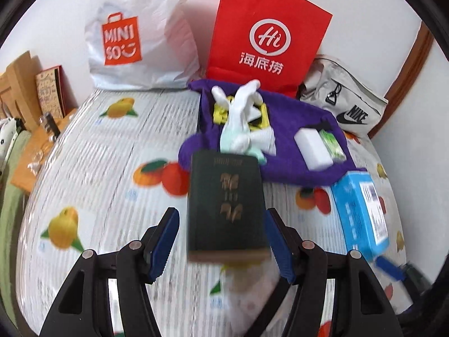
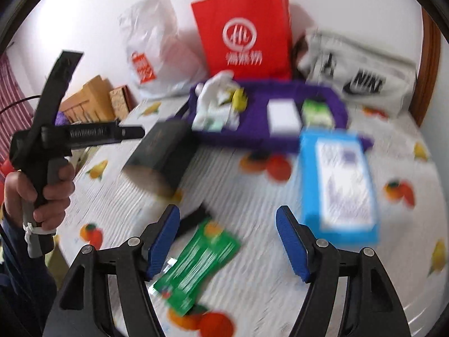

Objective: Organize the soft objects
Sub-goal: 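Move the left tool back toward the black watch strap on the bed, then grasp the black watch strap with the left tool while the right tool grasps the green snack packet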

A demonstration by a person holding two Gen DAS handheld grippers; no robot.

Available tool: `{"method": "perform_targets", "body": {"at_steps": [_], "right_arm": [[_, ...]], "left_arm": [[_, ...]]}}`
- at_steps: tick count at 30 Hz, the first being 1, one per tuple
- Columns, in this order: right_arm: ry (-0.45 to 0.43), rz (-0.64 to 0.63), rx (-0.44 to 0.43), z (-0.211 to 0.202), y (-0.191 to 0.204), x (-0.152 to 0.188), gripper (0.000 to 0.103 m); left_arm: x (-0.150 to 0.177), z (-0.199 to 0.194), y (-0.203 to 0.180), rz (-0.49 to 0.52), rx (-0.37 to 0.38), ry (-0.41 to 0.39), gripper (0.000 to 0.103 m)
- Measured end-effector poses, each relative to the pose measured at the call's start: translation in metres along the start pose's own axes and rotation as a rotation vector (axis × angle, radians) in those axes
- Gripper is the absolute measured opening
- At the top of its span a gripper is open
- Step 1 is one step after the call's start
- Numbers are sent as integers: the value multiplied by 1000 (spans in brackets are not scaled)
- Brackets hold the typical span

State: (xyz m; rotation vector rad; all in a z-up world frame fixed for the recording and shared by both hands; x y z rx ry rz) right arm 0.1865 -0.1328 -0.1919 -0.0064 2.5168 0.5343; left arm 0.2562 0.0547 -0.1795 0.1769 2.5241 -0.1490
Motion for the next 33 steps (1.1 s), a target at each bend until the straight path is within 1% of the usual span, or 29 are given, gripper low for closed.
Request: {"method": "perform_targets", "body": {"at_steps": [2,5,8,10,14,15,16,19,20,21,22,23,25,29,31,33], "right_arm": [[43,27,-7,8,4,21,71],[72,56,17,19,5,42,71],[70,66,76,28,4,51,71],[72,81,123,34,2,56,74],[97,124,136,50,7,69,74],[98,136,140,54,9,71,75],[60,129,153,55,12,71,79],[0,104,188,58,16,71,80],[-18,102,196,58,15,71,77],[-35,96,206,57,14,70,68],[-52,79,229,54,10,69,50],[-49,70,230,53,7,69,47],[-25,82,187,48,2,67,44],[-11,127,156,31,-15,64,42],[-32,106,167,20,-19,62,42],[-55,79,200,10,-27,60,42]], "left_arm": [[13,-3,0,-1,1,6,60],[32,-9,1,4,0,6,60],[47,-12,5,1,12,0,60],[57,-12,9,-7,21,5,60],[73,-9,16,-25,54,9,60],[77,-8,17,-25,60,12,60],[80,-8,17,-26,64,14,60],[89,-7,19,-24,86,15,60],[91,-7,19,-21,90,15,60],[93,-7,19,-13,91,15,60],[95,-7,19,-4,93,17,60],[97,-7,19,2,95,17,60],[99,-7,19,4,104,11,60],[98,-9,6,34,138,-5,60],[95,-10,-6,66,150,-15,60],[92,-8,-22,118,156,-16,60]]}}
Point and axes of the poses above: each gripper's, at about its wrist camera, not at the fingertips, and z roughly the way its jaws point, y to its left, x to its underside, the point moved 9 cm from there along z, roughly the way its jaws point, and after that the axes turned 14 degrees about z, right-handed, at the moved point
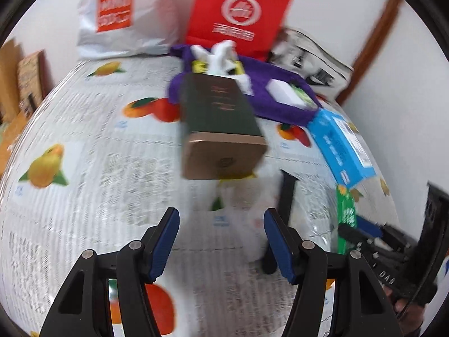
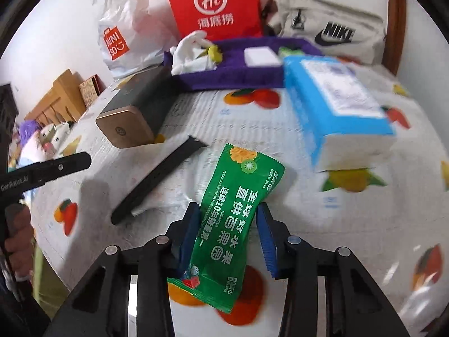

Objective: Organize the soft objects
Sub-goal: 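Grasp the black watch strap with the left tool while the right tool grasps the green snack packet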

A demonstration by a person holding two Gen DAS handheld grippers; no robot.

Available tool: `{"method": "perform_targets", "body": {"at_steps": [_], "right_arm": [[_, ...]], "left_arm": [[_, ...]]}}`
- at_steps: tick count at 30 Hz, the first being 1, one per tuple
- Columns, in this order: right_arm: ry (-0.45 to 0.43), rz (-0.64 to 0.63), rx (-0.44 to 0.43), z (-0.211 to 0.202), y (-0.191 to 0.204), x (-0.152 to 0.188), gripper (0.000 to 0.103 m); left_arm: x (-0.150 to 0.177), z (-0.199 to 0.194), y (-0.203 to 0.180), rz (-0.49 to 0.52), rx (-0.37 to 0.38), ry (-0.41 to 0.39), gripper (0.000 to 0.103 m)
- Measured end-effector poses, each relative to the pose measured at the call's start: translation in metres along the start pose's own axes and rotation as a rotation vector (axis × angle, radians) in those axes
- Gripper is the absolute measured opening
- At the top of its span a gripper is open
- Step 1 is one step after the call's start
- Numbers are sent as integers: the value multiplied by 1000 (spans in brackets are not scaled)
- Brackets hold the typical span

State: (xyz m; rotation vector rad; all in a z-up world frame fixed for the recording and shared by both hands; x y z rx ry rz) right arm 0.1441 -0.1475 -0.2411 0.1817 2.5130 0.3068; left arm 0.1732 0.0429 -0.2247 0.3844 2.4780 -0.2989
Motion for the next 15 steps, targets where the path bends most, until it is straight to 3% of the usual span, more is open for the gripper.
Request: {"method": "perform_targets", "body": {"at_steps": [12,15], "right_arm": [[-13,38,127,-18,-86,9,41],[6,68,114,-11,-97,12,41]], "left_arm": [[0,44,-61,187,-2,87,60],[-2,49,-68,221,-13,96,56]]}}
Point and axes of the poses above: each gripper's, at about its wrist camera, not at the fingertips, and z roughly the way its jaws point, y to its left, x to its underside, the point moved 9 cm from there along z, roughly the way its jaws point, and after that the axes turned 14 degrees about z, right-handed, at the moved point
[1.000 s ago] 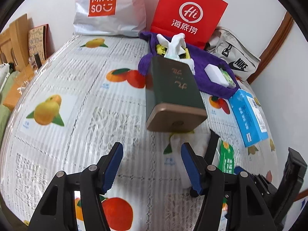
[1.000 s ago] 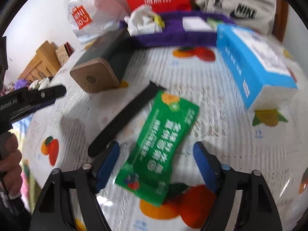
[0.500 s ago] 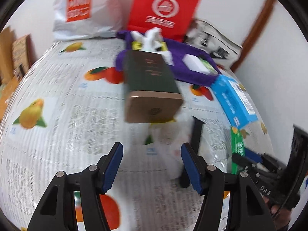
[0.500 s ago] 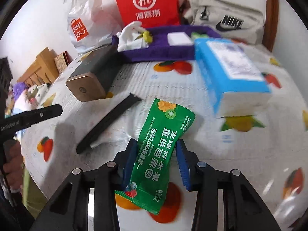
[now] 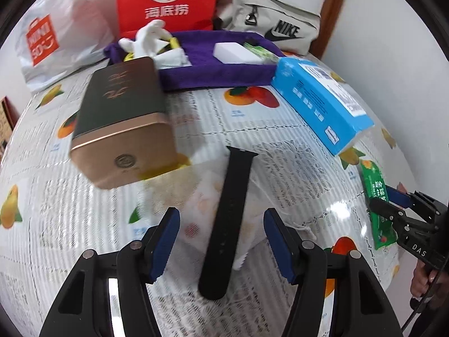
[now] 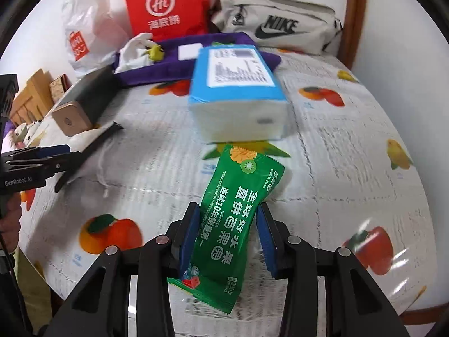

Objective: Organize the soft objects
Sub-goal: 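Grasp the black watch strap with the left tool while the right tool grasps the green snack packet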

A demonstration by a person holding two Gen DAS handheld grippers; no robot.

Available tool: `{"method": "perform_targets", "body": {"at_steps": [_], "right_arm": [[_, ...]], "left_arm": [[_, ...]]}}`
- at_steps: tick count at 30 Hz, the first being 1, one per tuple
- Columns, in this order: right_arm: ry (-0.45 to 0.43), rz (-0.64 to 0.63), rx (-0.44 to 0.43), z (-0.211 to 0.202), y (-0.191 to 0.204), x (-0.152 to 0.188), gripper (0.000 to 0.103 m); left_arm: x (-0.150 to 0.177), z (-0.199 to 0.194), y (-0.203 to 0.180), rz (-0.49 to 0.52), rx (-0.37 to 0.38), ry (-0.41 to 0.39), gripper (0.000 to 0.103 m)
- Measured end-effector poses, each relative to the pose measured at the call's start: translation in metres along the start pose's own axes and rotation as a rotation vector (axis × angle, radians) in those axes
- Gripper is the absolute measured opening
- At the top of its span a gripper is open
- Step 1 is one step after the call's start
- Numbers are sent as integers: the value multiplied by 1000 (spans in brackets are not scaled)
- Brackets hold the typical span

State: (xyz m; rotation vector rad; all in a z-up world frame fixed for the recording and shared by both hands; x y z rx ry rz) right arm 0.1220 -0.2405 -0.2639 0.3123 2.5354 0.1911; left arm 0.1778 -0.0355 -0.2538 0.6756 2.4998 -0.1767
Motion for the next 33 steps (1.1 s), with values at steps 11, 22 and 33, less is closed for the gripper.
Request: {"method": "perform_targets", "body": {"at_steps": [11,22,33], "right_arm": [[-31,-32,-52,9,9,1,47],[-67,-49,-59,10,10,-4,40],[-68,-10,-116,-10,12,-3,37]], "left_arm": [[-3,7,-3,54,-71,31,25],[-9,9,1,37,-80,11,20],[3,-20,3,-37,-51,-25,20]]}}
Point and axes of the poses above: each gripper's, at about its wrist camera, not at the fingertips, and z roughly the way its jaws point, y to its left, x to its underside, the point moved 9 cm from there along z, roughly the way its jaws point, and after that the axes turned 14 degrees about z, right-handed, at the moved point
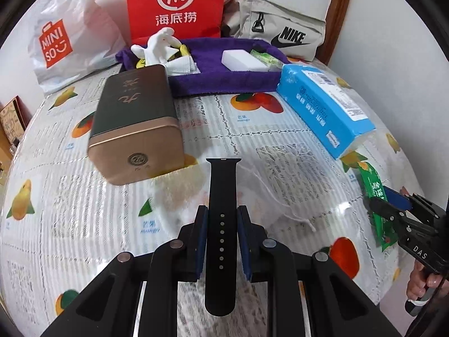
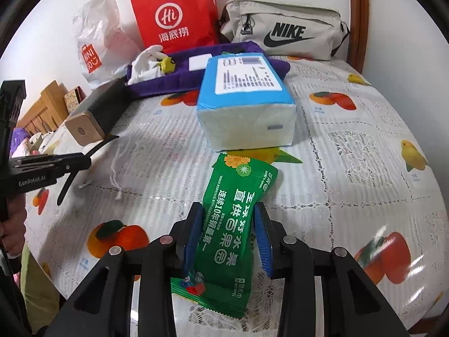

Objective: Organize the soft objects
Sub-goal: 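Grasp the black watch strap with the left tool while the right tool grasps the green snack packet, then carry the strap and snack packet onto the purple towel and open both tools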

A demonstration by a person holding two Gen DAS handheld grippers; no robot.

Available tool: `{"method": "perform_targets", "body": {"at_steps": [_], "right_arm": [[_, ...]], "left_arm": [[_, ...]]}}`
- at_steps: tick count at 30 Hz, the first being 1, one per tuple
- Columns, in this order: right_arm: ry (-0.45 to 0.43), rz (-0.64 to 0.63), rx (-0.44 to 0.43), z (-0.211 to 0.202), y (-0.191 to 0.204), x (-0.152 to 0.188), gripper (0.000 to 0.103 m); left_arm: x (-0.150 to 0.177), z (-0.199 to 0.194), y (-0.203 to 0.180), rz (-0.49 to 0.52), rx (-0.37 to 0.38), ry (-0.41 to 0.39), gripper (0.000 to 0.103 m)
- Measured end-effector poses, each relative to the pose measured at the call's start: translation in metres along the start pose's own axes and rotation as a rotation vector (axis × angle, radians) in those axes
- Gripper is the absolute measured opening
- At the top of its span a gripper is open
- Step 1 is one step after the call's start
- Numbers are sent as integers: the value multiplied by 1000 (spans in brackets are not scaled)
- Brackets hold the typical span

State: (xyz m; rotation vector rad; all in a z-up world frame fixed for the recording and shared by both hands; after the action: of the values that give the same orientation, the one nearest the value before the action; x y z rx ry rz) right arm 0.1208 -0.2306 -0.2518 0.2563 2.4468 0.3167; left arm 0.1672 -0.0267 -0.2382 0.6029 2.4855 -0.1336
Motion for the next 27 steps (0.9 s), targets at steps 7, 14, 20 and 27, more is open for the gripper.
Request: {"method": "perform_targets", "body": {"at_steps": [7,14,20,27], "right_arm": [[-26,-30,-26,-19,15,-5,37],[-64,-78,-38,-45,31,-20,37],[-94,-83,-71,-64,39,-36,37],[-112,-79,-108,-73,50,-61,37]], "left_arm": [[-1,-26,5,-39,10,-45,20],[-8,-51,4,-57,18,-105,20],[-13,-66,12,-88,16,-126,20],[-29,-82,26,-109,-5,-152,20]]}}
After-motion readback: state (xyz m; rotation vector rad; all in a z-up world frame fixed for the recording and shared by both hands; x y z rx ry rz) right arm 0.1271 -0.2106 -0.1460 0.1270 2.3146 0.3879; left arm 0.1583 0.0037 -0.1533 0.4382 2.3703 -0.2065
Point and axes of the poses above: each gripper's, at about its wrist camera, not at the fingertips, and z roughly the way its jaws point, y to its left, x to its underside, the point moved 9 cm from there along z, roughly the way its jaws point, and after that the axes turned 14 degrees about z, right-handed, at the moved point
